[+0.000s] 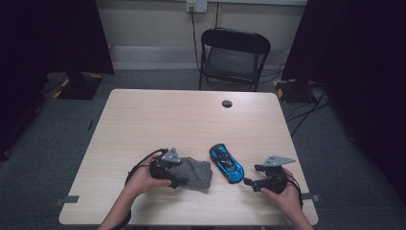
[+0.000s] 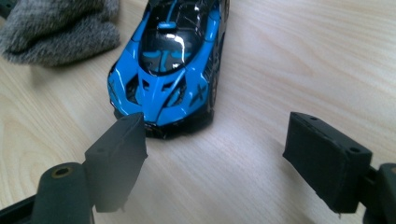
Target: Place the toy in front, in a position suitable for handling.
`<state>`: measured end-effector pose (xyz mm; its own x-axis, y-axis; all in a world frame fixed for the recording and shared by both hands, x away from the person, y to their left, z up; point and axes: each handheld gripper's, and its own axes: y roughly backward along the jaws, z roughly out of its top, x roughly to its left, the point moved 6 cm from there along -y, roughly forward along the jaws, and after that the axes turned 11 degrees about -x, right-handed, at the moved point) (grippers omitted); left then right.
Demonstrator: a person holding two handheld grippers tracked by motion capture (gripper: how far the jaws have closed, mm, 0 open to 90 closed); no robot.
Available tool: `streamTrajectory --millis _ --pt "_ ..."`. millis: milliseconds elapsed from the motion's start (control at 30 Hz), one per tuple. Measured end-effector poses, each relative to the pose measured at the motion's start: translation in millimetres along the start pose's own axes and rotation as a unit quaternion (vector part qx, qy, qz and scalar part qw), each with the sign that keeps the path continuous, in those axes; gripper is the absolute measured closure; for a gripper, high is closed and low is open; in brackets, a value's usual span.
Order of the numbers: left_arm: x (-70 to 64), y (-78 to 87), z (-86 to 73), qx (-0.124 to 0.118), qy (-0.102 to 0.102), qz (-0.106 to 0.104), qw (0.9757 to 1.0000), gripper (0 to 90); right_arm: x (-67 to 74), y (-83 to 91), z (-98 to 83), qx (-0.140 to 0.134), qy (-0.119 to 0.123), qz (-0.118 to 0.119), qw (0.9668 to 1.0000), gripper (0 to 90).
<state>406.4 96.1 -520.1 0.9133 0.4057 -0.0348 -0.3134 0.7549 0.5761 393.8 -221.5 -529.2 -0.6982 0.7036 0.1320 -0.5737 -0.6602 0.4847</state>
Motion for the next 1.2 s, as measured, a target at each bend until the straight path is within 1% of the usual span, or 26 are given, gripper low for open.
streamTrajectory --millis 33,100,133,167,200,233,267,300,433,500,567,600,633,667,733,767,833,867,900,933,967,1000,1033,1067,1100,1200 --pt "-0.7 0.7 5.5 -0.012 -0.008 0.000 0.9999 21.3 0.9 -0.2 1.1 -0.001 0.000 0.001 1.0000 20.2" --pt "-0.9 -1.6 12.2 -0.020 -0.027 -0.006 0.9994 21.3 1.9 -1.1 2.3 -0.003 0.001 0.002 1.0000 20.2" --pt "-2.3 -9.1 14.3 -0.007 -0.045 -0.018 0.9988 20.0 2.0 -2.1 2.0 -0.002 0.002 0.003 1.0000 20.1" --pt "-2.3 -9.1 14.3 -0.007 -0.045 -0.018 0.9988 20.1 2.0 -2.1 2.0 -0.002 0.002 0.003 1.0000 20.1" --pt "-3.8 -18.8 12.1 0.007 -0.058 -0.027 0.9979 20.8 1.4 -2.7 1.1 0.000 0.000 0.004 1.0000 20.1" --pt "-3.8 -18.8 12.1 0.007 -0.058 -0.027 0.9979 20.6 1.0 -2.7 0.8 0.000 -0.001 0.004 1.0000 20.1" --pt "-6.0 -25.0 10.3 0.003 -0.063 -0.041 0.9972 18.6 0.3 -2.4 0.2 -0.001 -0.002 0.004 1.0000 20.2" --pt "-6.0 -26.9 9.4 -0.001 -0.061 -0.046 0.9971 16.9 -0.5 -1.9 -0.3 0.000 -0.003 0.004 1.0000 20.1" --pt "-6.7 -30.2 4.7 -0.011 -0.058 -0.049 0.9971 15.8 -2.7 -0.8 -1.7 -0.002 -0.005 0.003 1.0000 20.3" --pt "-6.6 -29.9 3.4 -0.017 -0.053 -0.044 0.9975 19.1 -4.1 -0.2 -2.5 -0.002 -0.007 0.001 1.0000 20.2" --pt "-6.3 -27.2 4.0 -0.017 -0.054 -0.033 0.9979 28.3 -4.7 0.6 -2.0 -0.003 -0.006 -0.002 1.0000 20.4" --pt "-6.3 -27.2 4.0 -0.017 -0.054 -0.033 0.9979 38.1 -4.6 0.6 -1.6 -0.003 -0.006 -0.002 1.0000 20.4" --pt "-6.1 -25.8 4.6 -0.018 -0.054 -0.028 0.9980 38.1 -4.6 0.6 -1.6 -0.003 -0.006 -0.002 1.0000 20.4" --pt "-6.7 -25.3 4.8 -0.015 -0.052 -0.023 0.9983 47.0 -3.6 -0.1 -1.3 -0.002 -0.006 -0.003 1.0000 20.5" --pt "-6.9 -24.8 4.8 -0.016 -0.050 -0.016 0.9985 54.2 -2.5 -1.1 -1.4 0.000 -0.005 -0.002 1.0000 20.7" --pt "-7.2 -24.7 5.0 -0.017 -0.048 -0.012 0.9986 54.2 -2.5 -1.1 -1.4 0.000 -0.005 -0.002 1.0000 20.7" --pt "-8.5 -24.4 5.4 -0.015 -0.040 0.000 0.9991 60.1 -0.7 -2.7 -1.0 0.001 0.000 -0.001 1.0000 20.8" --pt "-10.7 -23.9 6.6 -0.007 -0.027 0.005 0.9996 61.3 -0.7 -3.0 -1.0 0.001 0.000 -0.001 1.0000 20.9" --pt "-10.7 -23.9 6.6 -0.007 -0.027 0.005 0.9996 65.4 -0.7 -3.0 -1.0 0.001 0.000 -0.001 1.0000 20.9" --pt "-13.1 -23.5 8.7 0.000 -0.007 -0.002 1.0000 67.3 -1.0 -3.6 -0.7 0.001 0.000 0.000 1.0000 20.9" --pt "-14.0 -22.6 10.2 0.007 -0.001 -0.005 1.0000 67.3 -1.0 -3.6 -0.7 0.001 0.000 0.000 1.0000 20.9" --pt "-12.7 -19.6 14.7 0.011 0.007 0.000 0.9999 69.8 -2.0 -4.1 -0.4 0.000 -0.001 0.000 1.0000 20.8" --pt "-10.5 -16.7 18.7 -0.004 0.031 0.005 0.9995 70.5 -2.2 -4.2 -0.2 0.000 -0.002 0.000 1.0000 20.8" --pt "-7.2 -12.7 23.5 -0.028 0.050 0.009 0.9983 71.1 -2.6 -4.2 -0.1 -0.001 -0.001 0.000 1.0000 20.7" --pt "-7.2 -12.7 23.5 -0.028 0.050 0.009 0.9983 71.6 -2.6 -4.2 -0.1 -0.001 -0.001 0.000 1.0000 20.7" --pt "4.2 1.8 39.9 -0.070 0.067 0.035 0.9947 71.8 -3.3 -4.2 0.9 -0.004 -0.001 0.000 1.0000 20.6"
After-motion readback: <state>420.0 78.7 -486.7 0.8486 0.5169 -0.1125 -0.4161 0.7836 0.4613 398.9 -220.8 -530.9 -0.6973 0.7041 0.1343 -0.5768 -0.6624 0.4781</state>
